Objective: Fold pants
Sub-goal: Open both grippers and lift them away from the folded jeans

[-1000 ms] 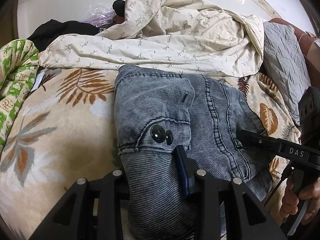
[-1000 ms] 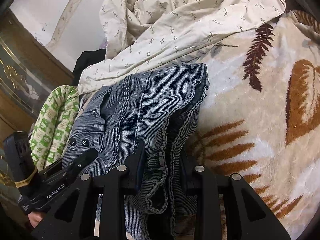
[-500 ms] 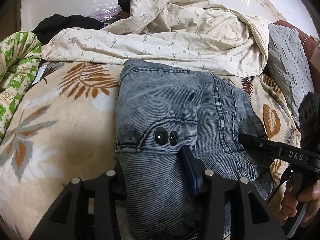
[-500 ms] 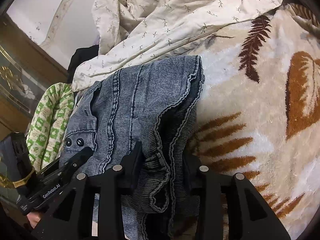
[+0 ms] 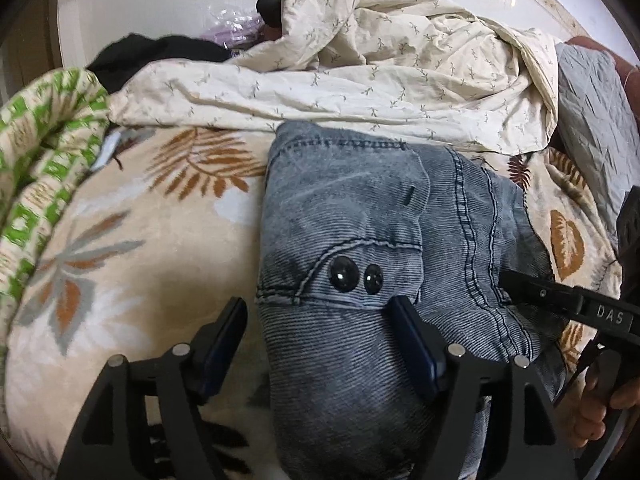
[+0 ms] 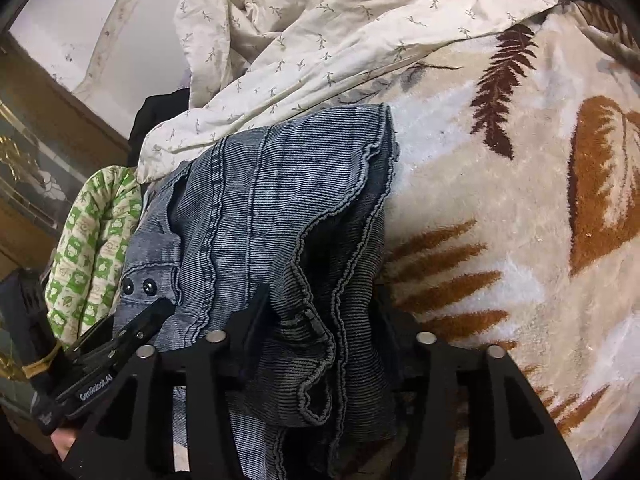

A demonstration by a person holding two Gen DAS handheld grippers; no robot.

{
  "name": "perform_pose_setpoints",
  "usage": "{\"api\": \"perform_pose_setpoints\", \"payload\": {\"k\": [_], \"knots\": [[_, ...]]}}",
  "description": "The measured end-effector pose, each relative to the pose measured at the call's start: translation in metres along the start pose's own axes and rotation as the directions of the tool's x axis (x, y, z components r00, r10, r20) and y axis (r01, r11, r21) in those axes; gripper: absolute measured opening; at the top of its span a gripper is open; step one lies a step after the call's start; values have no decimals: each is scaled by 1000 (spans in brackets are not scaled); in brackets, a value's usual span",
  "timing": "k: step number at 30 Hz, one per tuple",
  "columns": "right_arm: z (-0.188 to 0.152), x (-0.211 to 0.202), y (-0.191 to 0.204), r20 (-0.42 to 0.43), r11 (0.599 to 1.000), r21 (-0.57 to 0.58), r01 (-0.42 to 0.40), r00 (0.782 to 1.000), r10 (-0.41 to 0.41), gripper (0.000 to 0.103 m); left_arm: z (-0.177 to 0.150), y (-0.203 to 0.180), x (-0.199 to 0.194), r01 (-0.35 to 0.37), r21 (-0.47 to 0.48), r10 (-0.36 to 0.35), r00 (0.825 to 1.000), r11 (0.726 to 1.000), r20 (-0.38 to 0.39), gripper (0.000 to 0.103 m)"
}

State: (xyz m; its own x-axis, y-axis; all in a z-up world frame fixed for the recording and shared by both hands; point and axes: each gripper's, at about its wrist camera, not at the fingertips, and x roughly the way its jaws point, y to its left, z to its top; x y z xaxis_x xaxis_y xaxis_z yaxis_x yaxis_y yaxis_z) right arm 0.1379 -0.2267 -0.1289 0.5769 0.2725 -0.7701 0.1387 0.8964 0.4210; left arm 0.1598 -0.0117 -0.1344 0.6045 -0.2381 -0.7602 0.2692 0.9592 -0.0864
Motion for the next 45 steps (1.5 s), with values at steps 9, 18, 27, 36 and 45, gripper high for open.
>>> {"api": "perform_pose_setpoints", "payload": {"k": [9,18,27,36,45], "knots": [[4,-21,17,-6,999,-29,31,999,-31,58,9,5,-45,-84,-11,85,988,996,131,76],[-3,-56,49,86,986,-153,60,995,-47,60,9,13,-81,-148,-16,148,964,989,220,77],[-15,-92,82,216,959,-274,77,976,-17,60,5,15,-115,-201,-37,204,941,979,269,81],[-36,-122,117,328,916,-380,131,945,1,70,2,23,-144,-250,-85,264,917,964,298,86],[-62,-161,143,478,891,-411,192,878,31,74,-9,23,-178,-310,-128,335,875,942,351,93]]}}
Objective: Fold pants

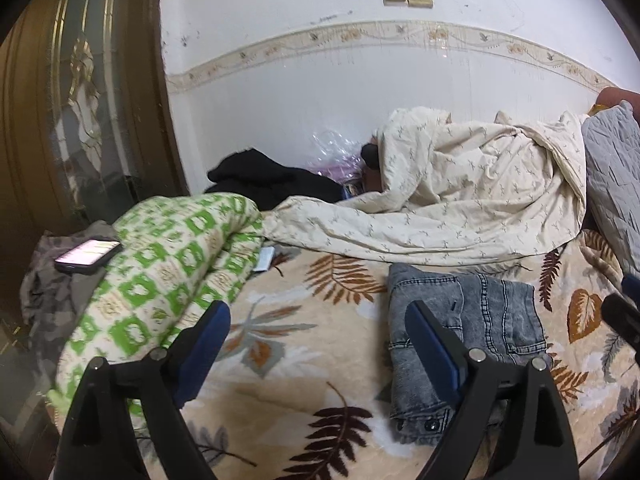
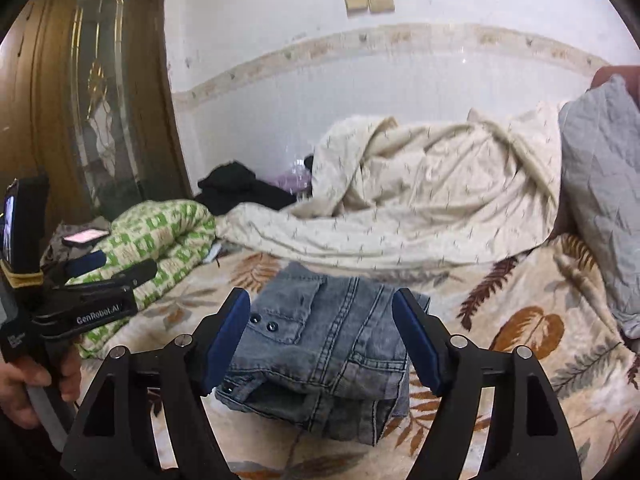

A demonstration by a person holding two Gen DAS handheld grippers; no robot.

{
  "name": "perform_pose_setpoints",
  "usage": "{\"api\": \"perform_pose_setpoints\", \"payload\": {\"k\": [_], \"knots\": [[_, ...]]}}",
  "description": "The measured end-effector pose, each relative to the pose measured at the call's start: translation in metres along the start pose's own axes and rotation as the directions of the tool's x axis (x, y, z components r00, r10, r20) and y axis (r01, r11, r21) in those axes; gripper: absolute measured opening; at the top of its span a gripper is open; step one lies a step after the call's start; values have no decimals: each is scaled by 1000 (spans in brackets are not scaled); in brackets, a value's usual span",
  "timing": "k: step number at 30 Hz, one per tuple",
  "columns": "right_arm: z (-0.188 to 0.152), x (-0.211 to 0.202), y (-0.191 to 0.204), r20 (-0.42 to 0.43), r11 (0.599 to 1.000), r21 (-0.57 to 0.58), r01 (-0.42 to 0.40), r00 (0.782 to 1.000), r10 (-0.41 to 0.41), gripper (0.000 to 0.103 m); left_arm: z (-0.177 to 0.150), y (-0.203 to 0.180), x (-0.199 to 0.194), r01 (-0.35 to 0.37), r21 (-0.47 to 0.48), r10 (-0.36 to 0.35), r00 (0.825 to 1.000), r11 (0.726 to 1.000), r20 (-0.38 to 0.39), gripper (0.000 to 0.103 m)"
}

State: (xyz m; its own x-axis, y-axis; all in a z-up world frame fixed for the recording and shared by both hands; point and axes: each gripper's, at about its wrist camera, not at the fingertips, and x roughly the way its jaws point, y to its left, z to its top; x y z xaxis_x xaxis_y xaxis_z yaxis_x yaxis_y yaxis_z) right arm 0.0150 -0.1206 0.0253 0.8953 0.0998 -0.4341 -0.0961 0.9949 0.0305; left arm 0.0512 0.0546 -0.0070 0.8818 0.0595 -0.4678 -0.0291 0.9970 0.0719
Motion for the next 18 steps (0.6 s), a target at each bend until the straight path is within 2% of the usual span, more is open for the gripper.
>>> {"api": "perform_pose_setpoints", "payload": {"k": [4,10,11,12,18], "knots": [[-2,-26,18,63,999,-36,13,998,-10,76,-7,11,-31,-31,-28,32,999,999,29,96],[-24,-72,40,131,997,-68,36,991,-27,79,-16,23,-77,-93,-42,95,994,995,61,98],[-27,-79,42,140,997,-68,41,990,-31,84,-17,24,-83,-96,-41,99,993,995,62,98],[-30,-89,44,153,997,-67,46,988,-36,86,-18,26,-90,-96,-43,99,993,994,63,98],[-31,-136,59,221,997,-48,65,974,-52,87,-21,36,-139,-113,-54,118,988,992,101,99]]}}
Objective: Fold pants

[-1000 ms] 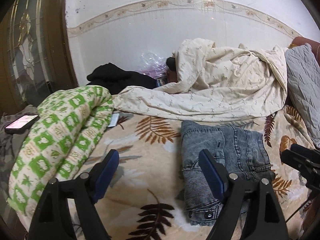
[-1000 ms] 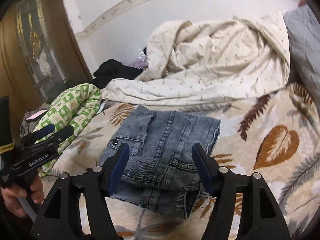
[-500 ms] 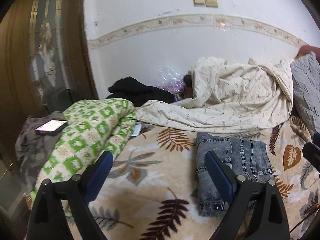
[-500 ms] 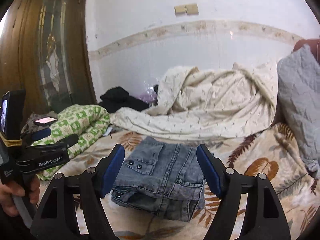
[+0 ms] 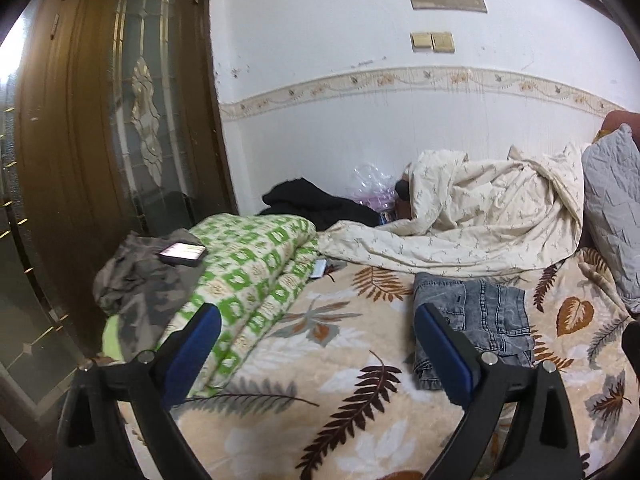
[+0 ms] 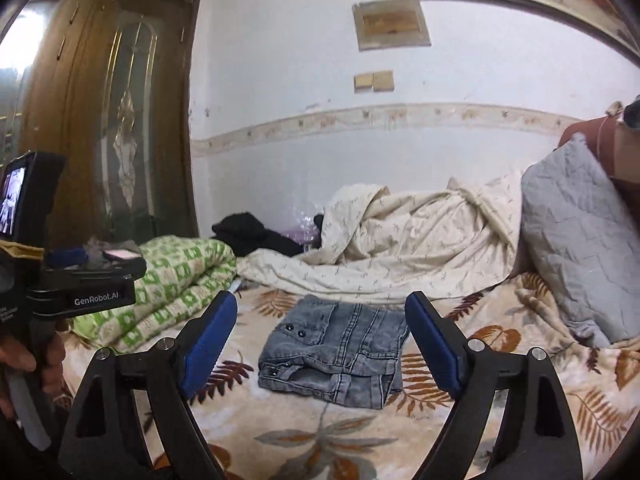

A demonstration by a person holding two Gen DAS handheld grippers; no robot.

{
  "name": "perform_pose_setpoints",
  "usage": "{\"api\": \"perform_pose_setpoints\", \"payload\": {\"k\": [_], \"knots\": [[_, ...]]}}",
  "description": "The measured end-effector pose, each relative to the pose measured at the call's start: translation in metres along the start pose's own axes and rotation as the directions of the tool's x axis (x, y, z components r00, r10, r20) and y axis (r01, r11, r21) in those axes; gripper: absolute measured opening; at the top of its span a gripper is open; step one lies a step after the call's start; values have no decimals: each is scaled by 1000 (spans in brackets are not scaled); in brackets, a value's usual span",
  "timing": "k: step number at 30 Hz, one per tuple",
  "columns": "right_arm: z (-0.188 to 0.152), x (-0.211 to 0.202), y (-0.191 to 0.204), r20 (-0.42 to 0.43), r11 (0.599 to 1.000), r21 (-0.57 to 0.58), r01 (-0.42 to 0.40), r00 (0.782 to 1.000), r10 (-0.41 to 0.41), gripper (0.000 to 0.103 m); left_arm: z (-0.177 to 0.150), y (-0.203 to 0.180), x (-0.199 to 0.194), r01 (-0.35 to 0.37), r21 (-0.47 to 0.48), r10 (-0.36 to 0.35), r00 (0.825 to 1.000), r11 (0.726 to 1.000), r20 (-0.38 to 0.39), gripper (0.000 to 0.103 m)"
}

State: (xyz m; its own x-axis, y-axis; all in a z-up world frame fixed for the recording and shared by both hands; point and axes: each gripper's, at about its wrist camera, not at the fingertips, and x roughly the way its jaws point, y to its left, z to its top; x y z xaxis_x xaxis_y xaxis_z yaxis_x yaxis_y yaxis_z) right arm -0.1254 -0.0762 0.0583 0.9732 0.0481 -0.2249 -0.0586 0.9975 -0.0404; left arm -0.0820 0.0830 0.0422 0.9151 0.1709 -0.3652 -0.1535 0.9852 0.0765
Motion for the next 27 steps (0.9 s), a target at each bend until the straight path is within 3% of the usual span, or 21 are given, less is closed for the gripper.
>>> {"api": "perform_pose_setpoints", "payload": {"k": [12,21,27], "knots": [[33,-52,12,11,999,23,38,999,-38,88,12,13,-57,25,1,-25,999,1000,43,103],[39,-74,18,46,997,-19,71,996,-70,88,19,7,-67,73,5,-74,997,997,38,103],[36,-68,20,24,997,-10,74,997,-73,88,18,8,-69,77,24,-77,996,997,32,103]]}}
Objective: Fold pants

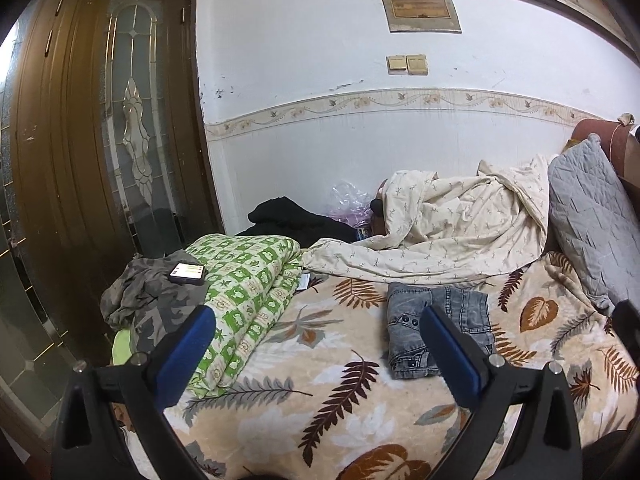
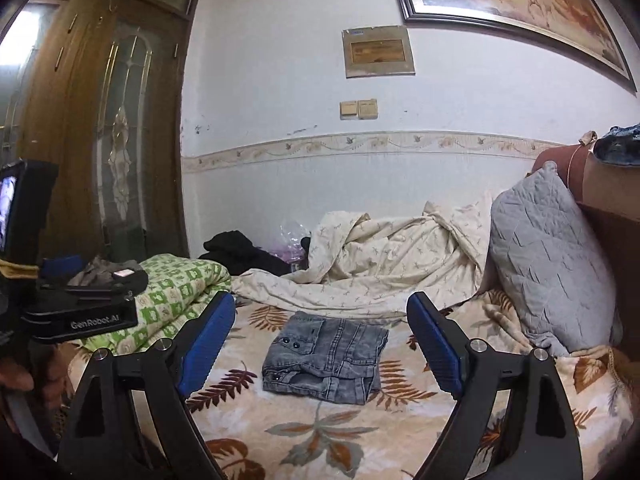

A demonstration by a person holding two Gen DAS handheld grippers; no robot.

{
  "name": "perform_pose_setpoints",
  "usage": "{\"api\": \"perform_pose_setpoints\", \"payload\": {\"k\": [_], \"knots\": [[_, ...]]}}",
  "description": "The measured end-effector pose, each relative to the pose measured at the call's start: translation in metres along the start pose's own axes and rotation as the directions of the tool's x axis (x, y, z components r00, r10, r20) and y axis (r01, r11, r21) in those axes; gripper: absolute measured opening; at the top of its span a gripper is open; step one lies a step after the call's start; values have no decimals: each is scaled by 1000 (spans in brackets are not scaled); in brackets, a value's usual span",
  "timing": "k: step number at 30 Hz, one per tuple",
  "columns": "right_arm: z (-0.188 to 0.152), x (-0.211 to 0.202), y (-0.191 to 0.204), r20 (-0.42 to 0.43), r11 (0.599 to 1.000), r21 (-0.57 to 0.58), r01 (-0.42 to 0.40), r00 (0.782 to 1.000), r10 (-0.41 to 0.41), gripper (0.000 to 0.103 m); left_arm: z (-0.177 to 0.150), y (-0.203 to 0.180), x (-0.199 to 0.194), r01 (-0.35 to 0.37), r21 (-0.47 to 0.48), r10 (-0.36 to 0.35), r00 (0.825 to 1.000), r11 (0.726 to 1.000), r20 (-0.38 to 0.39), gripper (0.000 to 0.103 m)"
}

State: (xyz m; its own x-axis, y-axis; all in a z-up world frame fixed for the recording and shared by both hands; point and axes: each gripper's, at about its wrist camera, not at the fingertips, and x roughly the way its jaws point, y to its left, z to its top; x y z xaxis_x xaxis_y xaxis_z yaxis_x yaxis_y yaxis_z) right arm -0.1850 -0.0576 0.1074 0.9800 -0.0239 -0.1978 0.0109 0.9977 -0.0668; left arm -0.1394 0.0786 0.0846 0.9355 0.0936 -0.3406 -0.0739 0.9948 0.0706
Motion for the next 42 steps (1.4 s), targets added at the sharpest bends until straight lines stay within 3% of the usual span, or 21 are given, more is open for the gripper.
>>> {"api": "perform_pose_setpoints", "payload": {"k": [42], "knots": [[-8,20,57,-60,995,-100,-26,998,20,88,-12,36,-6,-39,-73,39,999,997,6,103]]}}
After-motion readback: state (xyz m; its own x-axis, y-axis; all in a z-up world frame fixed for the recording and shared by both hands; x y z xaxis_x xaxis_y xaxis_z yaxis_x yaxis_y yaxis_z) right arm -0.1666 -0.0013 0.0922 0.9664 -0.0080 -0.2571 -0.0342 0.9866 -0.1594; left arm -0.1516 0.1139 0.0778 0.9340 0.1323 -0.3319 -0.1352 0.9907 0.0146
